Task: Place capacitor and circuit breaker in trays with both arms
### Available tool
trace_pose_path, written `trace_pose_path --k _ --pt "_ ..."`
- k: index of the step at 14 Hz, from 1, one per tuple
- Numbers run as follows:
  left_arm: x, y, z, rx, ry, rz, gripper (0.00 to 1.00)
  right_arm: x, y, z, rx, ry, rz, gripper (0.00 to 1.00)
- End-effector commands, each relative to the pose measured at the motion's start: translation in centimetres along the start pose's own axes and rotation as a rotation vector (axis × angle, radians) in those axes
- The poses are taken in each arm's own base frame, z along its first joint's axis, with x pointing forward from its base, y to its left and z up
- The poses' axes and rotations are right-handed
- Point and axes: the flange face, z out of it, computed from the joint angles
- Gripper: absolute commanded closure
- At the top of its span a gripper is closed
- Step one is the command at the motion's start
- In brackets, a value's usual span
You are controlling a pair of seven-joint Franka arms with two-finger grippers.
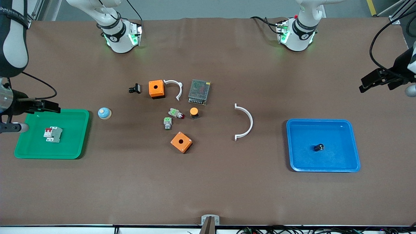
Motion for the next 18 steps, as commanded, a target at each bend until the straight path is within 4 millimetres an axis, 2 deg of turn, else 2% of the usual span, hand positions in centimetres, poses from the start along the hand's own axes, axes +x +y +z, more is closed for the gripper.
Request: trace_pose_path --k 1,3,5,7,11,14,18 --pt "0.7 -0.1 -1.6 -0.046 -0.014 -0.007 0.00 -0.8 0.0 -1.4 -0.010 0.007 0.004 0.00" --pt "0.9 -0.4 -1.1 -0.070 -0.030 -0.017 0.00 -0.8 -0.1 -2.7 -0.011 0.031 0.006 0.00" --pt "0.8 0.3 -1.3 -0.063 -0.027 -0.005 0.00 -0.6 -0.2 -3.3 -0.016 0.044 0.011 0.00" --pt "0.7 0.9 -1.4 -0.056 -0.024 0.007 0.00 -0.7 -0.2 -4.8 -0.018 0.075 0.011 0.00" --pt "0.8 0.6 -1.4 -0.056 -0.022 0.003 0.00 -1.2 -0.4 -4.7 -0.014 0.048 0.011 0.00" --pt "0.8 0.7 -1.4 -0.056 -0.022 0.004 0.00 -3.1 -0.1 -5.4 -0.002 0.017 0.009 0.00" --pt "0.9 0.7 -1.2 -0.057 -0.025 0.004 0.00 -7.9 -0.9 -6.9 0.006 0.055 -0.007 0.00"
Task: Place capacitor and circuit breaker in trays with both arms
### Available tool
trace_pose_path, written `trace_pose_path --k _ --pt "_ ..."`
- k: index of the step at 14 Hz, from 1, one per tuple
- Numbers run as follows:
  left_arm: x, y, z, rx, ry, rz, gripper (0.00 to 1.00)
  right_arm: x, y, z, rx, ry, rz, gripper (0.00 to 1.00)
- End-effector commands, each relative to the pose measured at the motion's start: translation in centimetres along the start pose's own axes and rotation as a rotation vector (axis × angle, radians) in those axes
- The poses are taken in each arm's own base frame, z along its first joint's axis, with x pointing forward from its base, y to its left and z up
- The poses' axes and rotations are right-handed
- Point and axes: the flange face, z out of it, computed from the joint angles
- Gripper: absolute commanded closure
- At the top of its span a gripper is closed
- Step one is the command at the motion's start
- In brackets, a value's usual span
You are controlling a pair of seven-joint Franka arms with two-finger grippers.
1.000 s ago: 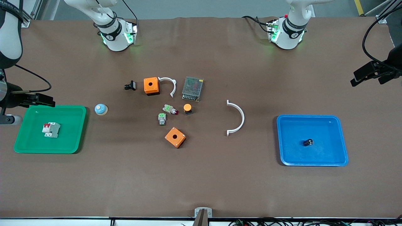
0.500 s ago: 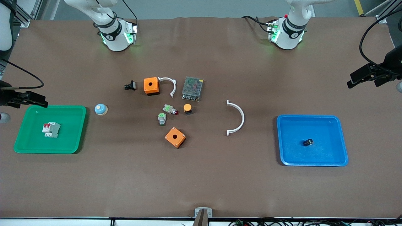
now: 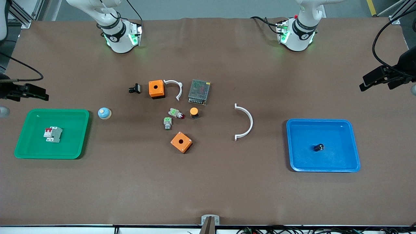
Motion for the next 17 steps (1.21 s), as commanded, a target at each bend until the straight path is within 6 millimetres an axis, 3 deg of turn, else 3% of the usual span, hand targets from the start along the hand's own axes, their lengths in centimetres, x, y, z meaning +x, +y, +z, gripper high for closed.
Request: trace_pose_path --k 1,5,17 --pt "0.1 0.1 -0.5 -0.005 -0.006 -0.002 0.00 -4.3 -0.7 -1.3 0.003 0.028 -0.007 0.00" --pt "-0.1 1.0 -0.6 -0.007 -0.006 0.014 0.00 -6.3 -1.6 -3.1 0.002 0.073 -0.023 0.00" --pt "0.2 0.4 -0.5 -0.007 0.001 0.003 0.00 -6.3 -0.6 -3.6 0.002 0.111 -0.008 0.00"
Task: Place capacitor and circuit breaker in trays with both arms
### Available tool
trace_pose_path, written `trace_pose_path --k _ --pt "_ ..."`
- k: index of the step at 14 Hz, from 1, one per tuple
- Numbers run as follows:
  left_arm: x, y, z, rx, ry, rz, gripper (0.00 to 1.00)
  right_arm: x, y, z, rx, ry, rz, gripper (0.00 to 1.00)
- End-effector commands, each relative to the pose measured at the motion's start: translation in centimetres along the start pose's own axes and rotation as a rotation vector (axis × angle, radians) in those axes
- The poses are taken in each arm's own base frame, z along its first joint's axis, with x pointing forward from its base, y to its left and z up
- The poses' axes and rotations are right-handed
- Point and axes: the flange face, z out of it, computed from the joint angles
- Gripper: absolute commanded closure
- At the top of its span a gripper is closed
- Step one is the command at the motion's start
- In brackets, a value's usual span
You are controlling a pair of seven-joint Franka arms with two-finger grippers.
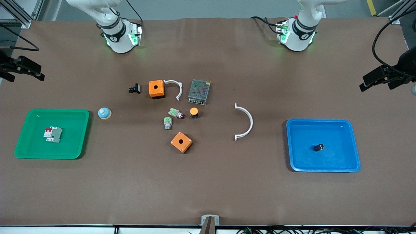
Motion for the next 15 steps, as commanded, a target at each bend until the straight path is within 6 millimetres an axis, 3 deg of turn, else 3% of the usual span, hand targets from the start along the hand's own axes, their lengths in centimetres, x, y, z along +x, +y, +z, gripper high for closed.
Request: trace_pose_path --k 1,15 --pt "0.1 0.3 -0.6 -0.010 0.005 0.003 0.00 -0.8 0.2 -0.3 -0.003 0.016 0.007 0.00" --pt "0.6 0.1 -0.6 0.040 0.035 0.016 0.00 -0.6 1.3 -0.4 -0.004 0.035 0.028 0.00"
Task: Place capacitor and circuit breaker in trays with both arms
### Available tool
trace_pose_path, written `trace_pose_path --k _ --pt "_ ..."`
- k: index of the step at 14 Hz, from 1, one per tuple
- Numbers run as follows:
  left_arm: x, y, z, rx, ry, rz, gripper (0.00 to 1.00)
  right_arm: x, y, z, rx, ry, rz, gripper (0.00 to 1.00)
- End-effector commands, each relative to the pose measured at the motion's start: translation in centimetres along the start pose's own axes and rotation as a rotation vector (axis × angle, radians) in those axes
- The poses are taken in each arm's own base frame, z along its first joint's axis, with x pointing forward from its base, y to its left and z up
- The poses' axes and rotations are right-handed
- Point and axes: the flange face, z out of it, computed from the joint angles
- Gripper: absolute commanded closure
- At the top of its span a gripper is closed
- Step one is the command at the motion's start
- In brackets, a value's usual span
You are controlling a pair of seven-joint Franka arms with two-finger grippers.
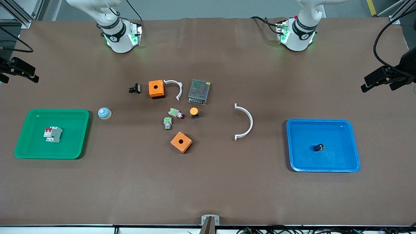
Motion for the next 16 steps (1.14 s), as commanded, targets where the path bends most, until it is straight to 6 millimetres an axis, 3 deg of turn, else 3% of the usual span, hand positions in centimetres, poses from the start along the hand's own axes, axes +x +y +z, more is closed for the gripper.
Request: trace_pose_path --k 1,16 --pt "0.35 0.12 -0.34 0.032 0.015 0.017 0.00 -0.74 0.04 -0.26 -0.003 0.011 0.005 0.00" --pt "0.31 0.08 -0.44 0.028 0.016 0.051 0.00 -0.87 -0.36 -0.50 0.045 0.019 -0.002 0.00"
